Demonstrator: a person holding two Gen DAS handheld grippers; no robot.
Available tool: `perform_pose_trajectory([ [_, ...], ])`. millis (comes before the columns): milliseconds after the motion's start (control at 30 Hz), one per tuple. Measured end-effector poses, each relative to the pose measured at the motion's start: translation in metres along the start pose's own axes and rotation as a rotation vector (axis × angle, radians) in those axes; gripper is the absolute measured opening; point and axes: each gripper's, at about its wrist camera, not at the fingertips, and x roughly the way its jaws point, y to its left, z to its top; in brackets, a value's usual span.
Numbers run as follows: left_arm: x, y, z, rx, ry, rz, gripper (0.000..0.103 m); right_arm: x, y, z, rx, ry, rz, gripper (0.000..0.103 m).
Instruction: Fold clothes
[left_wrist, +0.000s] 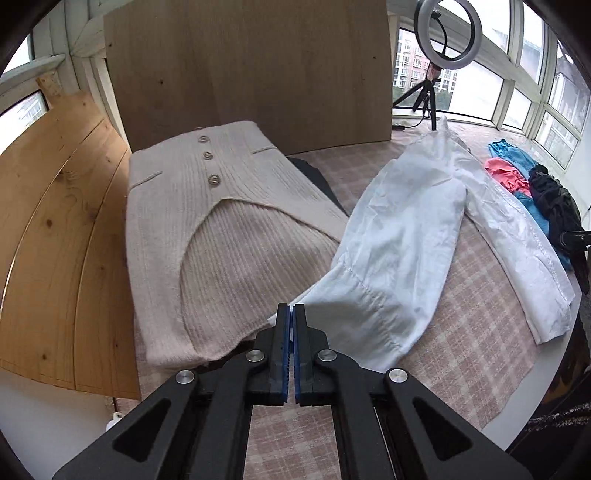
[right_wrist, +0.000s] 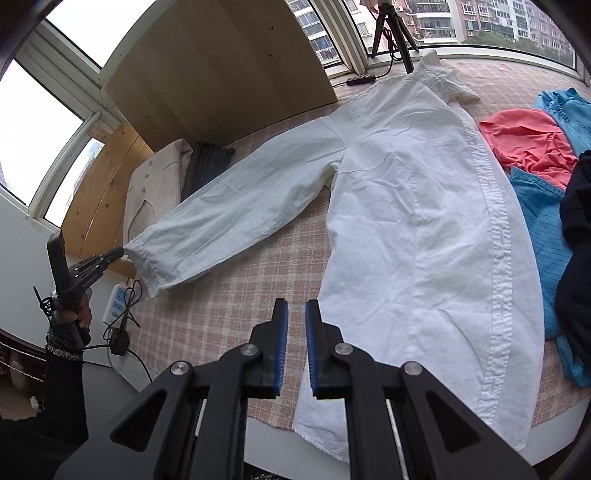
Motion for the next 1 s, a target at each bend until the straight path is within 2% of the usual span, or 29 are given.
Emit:
perform_pose_trajectory([
  [33, 0.010, 0.007, 0.001, -0.035, 0.022, 0.070, 0.000, -0.002, -0.003, 0.000, 0.006, -0.006, -0.006, 0.010],
  [133, 0.026, 0.024, -0.005, -0.098, 0.050, 0.074, 0.000, -0.014, -0.015, -0.005, 0.030, -0.027, -0.029, 0.010],
  [267, 0.012, 0.006, -0.008, -0.069, 0.027, 0.005, 0.000, -0.038, -0.042, -0.019, 0.080, -0.064, -0.091, 0.010],
  [367, -0.005, -0.028, -0.010, -0.005, 0.007, -0.097, 0.000, -0.059, -0.069, -0.031, 0.140, -0.088, -0.151, 0.010],
  [567, -0.035, -0.118, -0.019, 0.102, -0.010, -0.317, 0.000, -0.088, -0.128, -0.059, 0.233, -0.091, -0.223, 0.010],
  [667, -0.047, -0.176, -0.027, 0.157, 0.007, -0.395, 0.001, -0.088, -0.150, -0.070, 0.251, -0.058, -0.206, 0.010],
  [767, -0.059, -0.240, -0.038, 0.229, 0.016, -0.459, 0.001, -0.085, -0.164, -0.066, 0.250, -0.036, -0.155, 0.010],
  [800, -0.063, -0.263, -0.042, 0.264, 0.022, -0.476, 0.006, -0.084, -0.169, -0.065, 0.249, -0.029, -0.138, 0.010],
  [833, -0.067, -0.286, -0.047, 0.299, 0.029, -0.493, 0.013, -0.084, -0.172, -0.062, 0.240, -0.024, -0.123, 0.010],
  [900, -0.071, -0.326, -0.053, 0.307, 0.032, -0.514, 0.022, -0.088, -0.174, -0.044, 0.182, -0.026, -0.110, 0.010],
  [1000, -0.077, -0.386, -0.063, 0.310, 0.034, -0.545, 0.022, -0.090, -0.175, -0.009, 0.086, -0.018, -0.074, 0.010],
])
